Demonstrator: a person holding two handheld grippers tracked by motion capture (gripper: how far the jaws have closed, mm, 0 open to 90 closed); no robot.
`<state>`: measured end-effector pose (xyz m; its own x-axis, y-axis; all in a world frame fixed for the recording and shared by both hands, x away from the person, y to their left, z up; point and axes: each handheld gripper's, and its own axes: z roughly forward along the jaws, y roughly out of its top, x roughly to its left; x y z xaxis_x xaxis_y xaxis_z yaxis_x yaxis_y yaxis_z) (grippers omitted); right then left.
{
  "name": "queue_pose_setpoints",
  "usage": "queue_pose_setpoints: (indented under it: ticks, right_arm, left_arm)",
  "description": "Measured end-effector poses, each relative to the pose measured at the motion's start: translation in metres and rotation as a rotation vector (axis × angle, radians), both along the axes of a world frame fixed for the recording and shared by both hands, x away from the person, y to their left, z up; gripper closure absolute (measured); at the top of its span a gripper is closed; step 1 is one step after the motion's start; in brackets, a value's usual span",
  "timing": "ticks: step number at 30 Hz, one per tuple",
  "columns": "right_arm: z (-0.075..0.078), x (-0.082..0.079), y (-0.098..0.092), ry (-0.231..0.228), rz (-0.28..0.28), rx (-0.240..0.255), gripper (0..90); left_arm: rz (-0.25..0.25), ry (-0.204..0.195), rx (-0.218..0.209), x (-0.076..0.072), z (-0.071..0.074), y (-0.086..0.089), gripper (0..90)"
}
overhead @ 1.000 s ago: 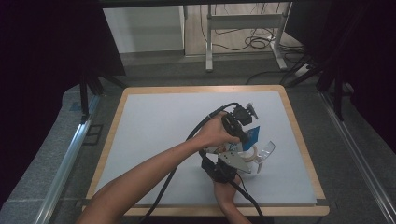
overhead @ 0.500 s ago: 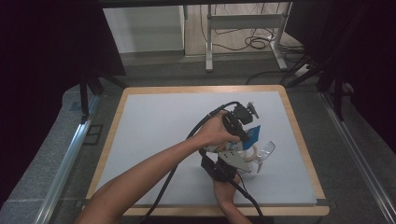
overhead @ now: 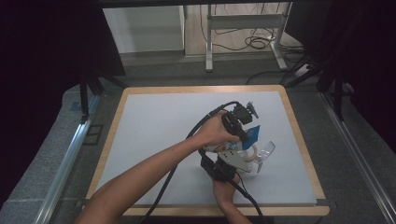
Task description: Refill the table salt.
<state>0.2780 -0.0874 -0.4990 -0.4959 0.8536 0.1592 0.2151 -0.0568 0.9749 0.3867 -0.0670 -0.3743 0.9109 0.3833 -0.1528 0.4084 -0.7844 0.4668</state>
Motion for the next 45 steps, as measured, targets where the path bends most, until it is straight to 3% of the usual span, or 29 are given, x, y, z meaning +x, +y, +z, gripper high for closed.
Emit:
queue_pose_setpoints:
  ticks: [45]
  right_arm:
    - [0.0051,0.0010,-0.0010,-0.013,-0.004,-0.007,52.2]
  left_arm:
    - [-0.009,0.002,-0.002,0.0004,0.0056,-0.0011,90.0]
